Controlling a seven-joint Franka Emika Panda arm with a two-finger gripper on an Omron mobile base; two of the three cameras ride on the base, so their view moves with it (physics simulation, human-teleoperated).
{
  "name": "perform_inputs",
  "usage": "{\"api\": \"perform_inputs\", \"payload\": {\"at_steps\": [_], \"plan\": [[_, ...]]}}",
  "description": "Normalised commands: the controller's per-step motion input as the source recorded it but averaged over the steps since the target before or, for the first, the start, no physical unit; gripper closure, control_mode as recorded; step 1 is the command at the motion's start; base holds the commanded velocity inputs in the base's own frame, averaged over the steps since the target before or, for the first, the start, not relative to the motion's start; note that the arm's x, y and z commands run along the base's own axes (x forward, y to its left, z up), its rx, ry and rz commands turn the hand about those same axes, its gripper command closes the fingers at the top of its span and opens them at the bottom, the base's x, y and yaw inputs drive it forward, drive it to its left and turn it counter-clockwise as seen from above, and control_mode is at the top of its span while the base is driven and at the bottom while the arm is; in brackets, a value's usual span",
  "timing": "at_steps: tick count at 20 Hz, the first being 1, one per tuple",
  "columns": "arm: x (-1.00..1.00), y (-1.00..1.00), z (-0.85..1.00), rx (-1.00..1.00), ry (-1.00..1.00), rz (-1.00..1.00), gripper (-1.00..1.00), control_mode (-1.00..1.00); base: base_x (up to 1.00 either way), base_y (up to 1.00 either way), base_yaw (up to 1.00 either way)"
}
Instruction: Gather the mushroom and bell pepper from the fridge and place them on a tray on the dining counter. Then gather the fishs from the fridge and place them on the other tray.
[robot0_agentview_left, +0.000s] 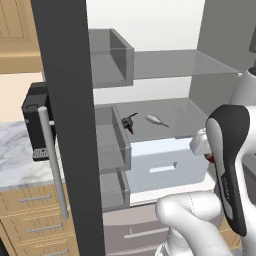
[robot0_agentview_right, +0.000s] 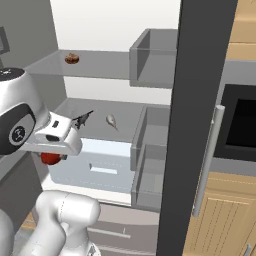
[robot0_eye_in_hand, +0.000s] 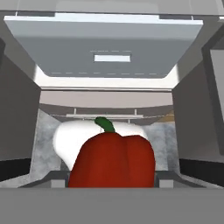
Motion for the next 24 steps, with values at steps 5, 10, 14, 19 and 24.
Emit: {"api": "perform_inputs", "payload": {"at_steps": [5, 10, 14, 19, 24], "plan": [[0.0, 0.0, 0.0, 0.0, 0.0, 0.0, 1.0, 1.0, -0.78, 0.0, 0.0], [0.0, 0.0, 0.0, 0.0, 0.0, 0.0, 1.0, 1.0, -0.76, 0.04, -0.12], [0.0, 0.0, 0.0, 0.0, 0.0, 0.0, 1.0, 1.0, -0.46, 0.03, -0.34], [0.0, 0.0, 0.0, 0.0, 0.0, 0.0, 1.0, 1.0, -0.63, 0.0, -0.48], [0.0, 0.0, 0.0, 0.0, 0.0, 0.0, 1.0, 1.0, -0.54, 0.0, -0.6]]}}
